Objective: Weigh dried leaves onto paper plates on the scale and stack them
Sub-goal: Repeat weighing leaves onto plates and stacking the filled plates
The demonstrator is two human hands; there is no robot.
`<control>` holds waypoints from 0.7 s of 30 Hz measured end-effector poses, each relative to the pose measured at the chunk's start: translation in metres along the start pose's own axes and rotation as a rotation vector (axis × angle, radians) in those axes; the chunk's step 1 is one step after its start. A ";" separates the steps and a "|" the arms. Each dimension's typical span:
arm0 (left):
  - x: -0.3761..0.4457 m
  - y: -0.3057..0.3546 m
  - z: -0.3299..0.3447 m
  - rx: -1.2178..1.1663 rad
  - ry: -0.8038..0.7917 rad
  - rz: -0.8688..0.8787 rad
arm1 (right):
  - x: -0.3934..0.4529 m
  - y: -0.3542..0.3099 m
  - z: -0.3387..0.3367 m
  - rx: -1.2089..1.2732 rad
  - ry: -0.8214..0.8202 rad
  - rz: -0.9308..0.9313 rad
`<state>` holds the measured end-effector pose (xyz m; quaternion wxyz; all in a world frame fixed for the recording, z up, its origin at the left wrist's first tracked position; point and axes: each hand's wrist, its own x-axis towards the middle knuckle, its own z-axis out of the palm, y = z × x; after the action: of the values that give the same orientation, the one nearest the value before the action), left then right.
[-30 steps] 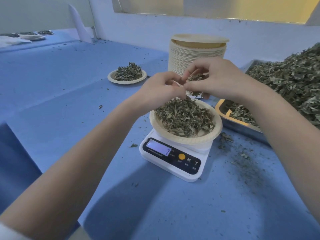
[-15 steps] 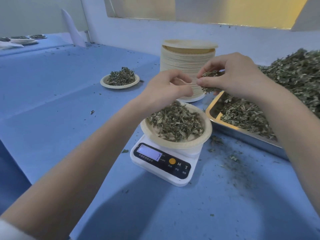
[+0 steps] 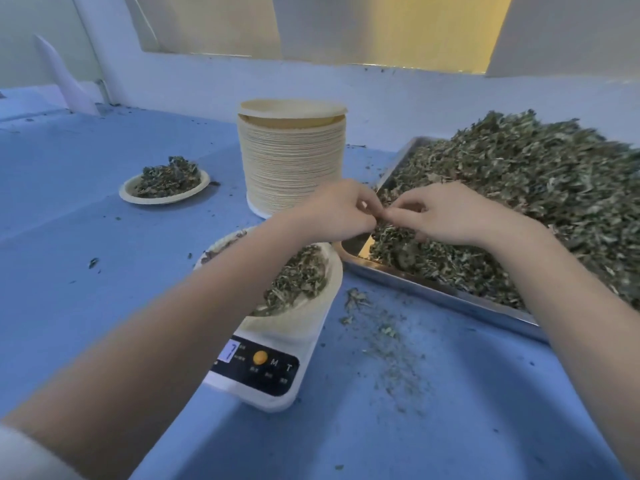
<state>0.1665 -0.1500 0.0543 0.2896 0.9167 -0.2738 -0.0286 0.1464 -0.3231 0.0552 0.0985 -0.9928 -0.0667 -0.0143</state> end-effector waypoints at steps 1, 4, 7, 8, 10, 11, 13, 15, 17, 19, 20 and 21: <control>-0.004 -0.004 -0.002 -0.007 0.009 -0.004 | -0.002 -0.001 0.002 -0.001 0.023 -0.010; -0.020 -0.019 -0.013 -0.044 0.059 -0.019 | -0.004 -0.017 0.008 0.043 0.077 -0.085; -0.043 -0.037 -0.025 -0.075 0.133 -0.049 | -0.007 -0.046 0.012 0.262 -0.096 -0.172; -0.051 -0.043 -0.028 -0.079 0.160 -0.062 | -0.007 -0.053 0.014 0.282 -0.179 -0.200; -0.069 -0.055 -0.036 -0.091 0.215 -0.084 | -0.004 -0.066 0.021 0.262 -0.323 -0.235; -0.078 -0.060 -0.040 -0.097 0.242 -0.092 | -0.005 -0.071 0.024 0.255 -0.373 -0.249; -0.095 -0.068 -0.048 -0.111 0.294 -0.117 | -0.006 -0.080 0.031 0.255 -0.411 -0.276; -0.110 -0.076 -0.053 -0.135 0.299 -0.166 | -0.006 -0.084 0.037 0.217 -0.416 -0.292; -0.120 -0.084 -0.055 -0.188 0.228 -0.272 | -0.006 -0.086 0.042 0.173 -0.434 -0.289; -0.127 -0.091 -0.052 -0.267 0.128 -0.403 | -0.005 -0.088 0.043 0.172 -0.455 -0.277; -0.128 -0.093 -0.048 -0.306 0.100 -0.445 | -0.004 -0.089 0.044 0.183 -0.460 -0.269; -0.129 -0.094 -0.044 -0.346 0.099 -0.463 | -0.003 -0.090 0.045 0.201 -0.462 -0.264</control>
<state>0.1117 0.0043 0.0260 0.4405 0.8920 -0.0340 -0.0953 0.1314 -0.2269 0.0288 0.1760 -0.9377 -0.2171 0.2062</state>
